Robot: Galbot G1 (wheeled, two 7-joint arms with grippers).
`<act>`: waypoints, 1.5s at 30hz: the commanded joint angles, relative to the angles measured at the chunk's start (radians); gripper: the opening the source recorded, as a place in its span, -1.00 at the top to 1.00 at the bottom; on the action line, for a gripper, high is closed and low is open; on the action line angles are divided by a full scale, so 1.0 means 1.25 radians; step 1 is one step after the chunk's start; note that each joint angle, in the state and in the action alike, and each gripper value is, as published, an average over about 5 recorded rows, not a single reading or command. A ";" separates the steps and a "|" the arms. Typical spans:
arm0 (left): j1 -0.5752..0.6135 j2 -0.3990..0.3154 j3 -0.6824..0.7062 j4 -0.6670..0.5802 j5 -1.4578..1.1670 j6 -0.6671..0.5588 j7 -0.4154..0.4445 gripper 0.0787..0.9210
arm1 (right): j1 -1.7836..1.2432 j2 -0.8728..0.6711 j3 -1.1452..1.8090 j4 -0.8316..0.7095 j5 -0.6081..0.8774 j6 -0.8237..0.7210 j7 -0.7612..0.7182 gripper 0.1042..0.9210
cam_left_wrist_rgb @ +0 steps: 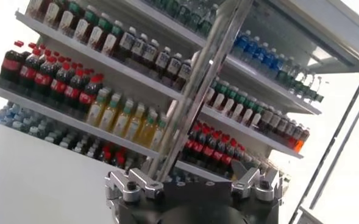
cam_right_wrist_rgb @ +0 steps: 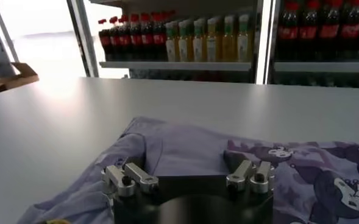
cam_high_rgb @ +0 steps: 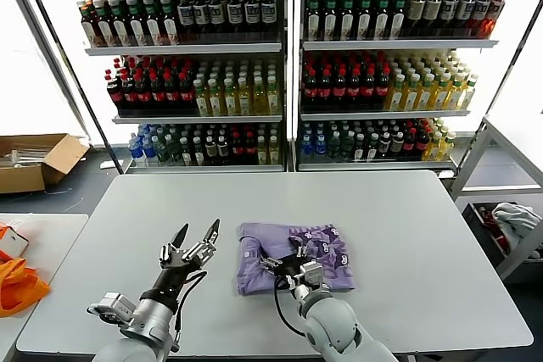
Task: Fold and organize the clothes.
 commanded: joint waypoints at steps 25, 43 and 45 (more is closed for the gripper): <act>0.041 0.009 -0.231 -0.013 0.096 0.074 0.097 -0.77 | -0.382 -0.047 0.555 0.399 -0.033 0.151 -0.169 -0.76; 0.088 -0.028 -0.273 -0.007 0.144 0.085 0.141 -0.77 | -0.455 -0.022 0.600 0.383 -0.029 0.179 -0.185 -0.76; 0.088 -0.032 -0.273 -0.008 0.147 0.086 0.142 -0.77 | -0.456 -0.016 0.601 0.382 -0.032 0.181 -0.184 -0.76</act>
